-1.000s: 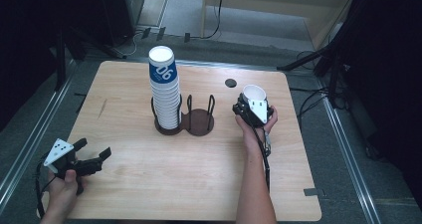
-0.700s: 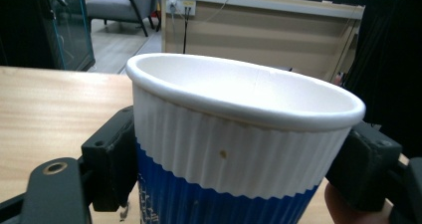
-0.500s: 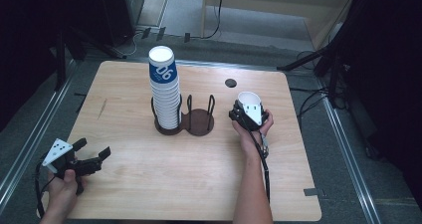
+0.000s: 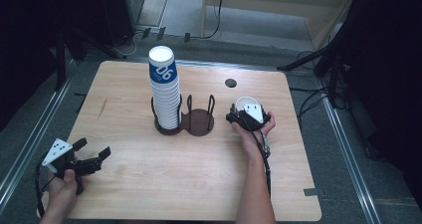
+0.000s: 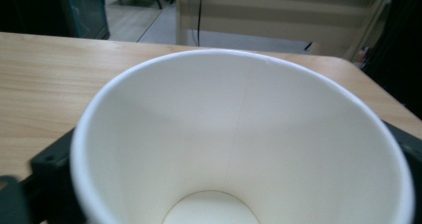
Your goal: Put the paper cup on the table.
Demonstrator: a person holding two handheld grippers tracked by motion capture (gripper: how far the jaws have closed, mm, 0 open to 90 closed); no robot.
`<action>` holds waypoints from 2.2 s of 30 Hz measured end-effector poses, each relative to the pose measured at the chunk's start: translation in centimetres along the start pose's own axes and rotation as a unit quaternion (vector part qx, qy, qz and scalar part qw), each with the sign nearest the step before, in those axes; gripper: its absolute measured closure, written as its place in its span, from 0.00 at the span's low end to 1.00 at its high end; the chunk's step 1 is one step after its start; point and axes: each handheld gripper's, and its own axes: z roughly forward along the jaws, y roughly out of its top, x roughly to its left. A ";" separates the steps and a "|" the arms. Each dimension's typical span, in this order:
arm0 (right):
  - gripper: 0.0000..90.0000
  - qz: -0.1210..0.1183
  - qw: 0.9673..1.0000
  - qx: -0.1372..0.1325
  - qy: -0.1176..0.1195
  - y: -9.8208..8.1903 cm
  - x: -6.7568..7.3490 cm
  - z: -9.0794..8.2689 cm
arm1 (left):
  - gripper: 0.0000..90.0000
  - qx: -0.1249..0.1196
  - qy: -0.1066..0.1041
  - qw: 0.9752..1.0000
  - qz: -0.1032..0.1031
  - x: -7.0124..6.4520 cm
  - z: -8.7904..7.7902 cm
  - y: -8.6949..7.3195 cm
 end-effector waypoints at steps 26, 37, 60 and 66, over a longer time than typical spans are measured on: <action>0.00 0.031 0.997 -0.053 0.056 3.5 -1.5 -5.7 | 0.00 0.001 -0.002 1.000 -0.004 0.1 0.0 0.0; 0.00 0.032 0.995 -0.068 0.067 3.9 -2.2 -8.8 | 0.00 0.001 0.003 1.000 -0.001 0.0 0.0 0.0; 0.00 0.046 0.996 -0.060 0.037 0.5 -6.5 -13.0 | 0.00 0.003 0.007 1.000 0.002 -0.1 0.0 0.0; 0.00 0.046 0.997 -0.059 0.031 -0.3 -7.4 -13.9 | 0.00 0.003 0.008 1.000 0.004 -0.1 0.1 0.0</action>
